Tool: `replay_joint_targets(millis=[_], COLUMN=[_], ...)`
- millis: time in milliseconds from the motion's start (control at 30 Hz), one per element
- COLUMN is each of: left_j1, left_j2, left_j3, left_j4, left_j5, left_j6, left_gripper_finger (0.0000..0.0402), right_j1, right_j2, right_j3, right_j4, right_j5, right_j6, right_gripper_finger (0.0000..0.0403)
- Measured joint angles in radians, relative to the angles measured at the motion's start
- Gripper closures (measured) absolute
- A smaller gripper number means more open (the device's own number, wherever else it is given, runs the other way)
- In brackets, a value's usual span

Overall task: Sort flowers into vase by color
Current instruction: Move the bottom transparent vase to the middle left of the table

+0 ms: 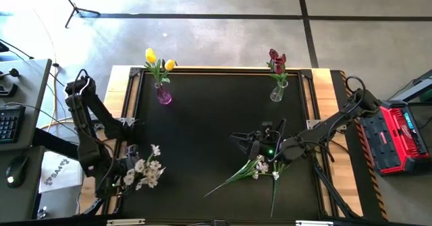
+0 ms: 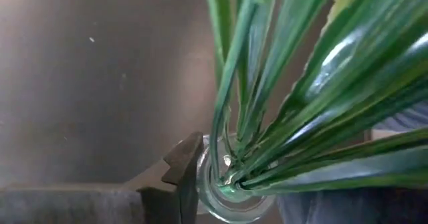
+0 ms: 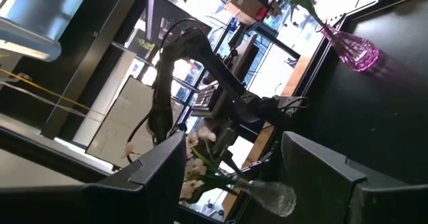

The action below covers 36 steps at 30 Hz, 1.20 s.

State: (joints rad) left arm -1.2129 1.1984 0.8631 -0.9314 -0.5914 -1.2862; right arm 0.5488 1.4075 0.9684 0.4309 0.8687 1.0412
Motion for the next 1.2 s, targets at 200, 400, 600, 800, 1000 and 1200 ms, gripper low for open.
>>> replay_joint_targets(millis=[200, 400, 600, 800, 1000, 1200], left_j1=[0.116, 0.255, 0.361, 0.389, 0.381, 0.379], left_j2=[0.0, 0.0, -0.001, -0.001, -0.009, -0.058], left_j3=[0.0, 0.0, 0.0, 0.0, 0.0, 0.007], left_j4=[0.0, 0.027, 0.114, 0.126, 0.13, 0.117], left_j5=[-0.005, 0.032, 0.126, 0.143, 0.141, 0.137], left_j6=[0.096, 0.179, 0.274, 0.274, 0.248, 0.242], left_gripper_finger=[0.0261, 0.0258, 0.0258, 0.0256, 0.0236, 0.0194], right_j1=[0.0, 0.0, 0.002, 0.002, 0.001, -0.006], right_j2=[0.0, 0.0, 0.0, 0.0, -0.001, -0.001], right_j3=[0.0, 0.0, 0.0, 0.0, 0.0, 0.0], right_j4=[0.0, 0.0, 0.0, 0.0, -0.065, -0.285], right_j5=[-0.017, -0.051, -0.075, -0.104, -0.106, -0.053], right_j6=[0.0, 0.002, 0.005, 0.005, 0.061, 0.294], right_gripper_finger=[0.0167, 0.0167, 0.0167, 0.0167, 0.0167, 0.0167])
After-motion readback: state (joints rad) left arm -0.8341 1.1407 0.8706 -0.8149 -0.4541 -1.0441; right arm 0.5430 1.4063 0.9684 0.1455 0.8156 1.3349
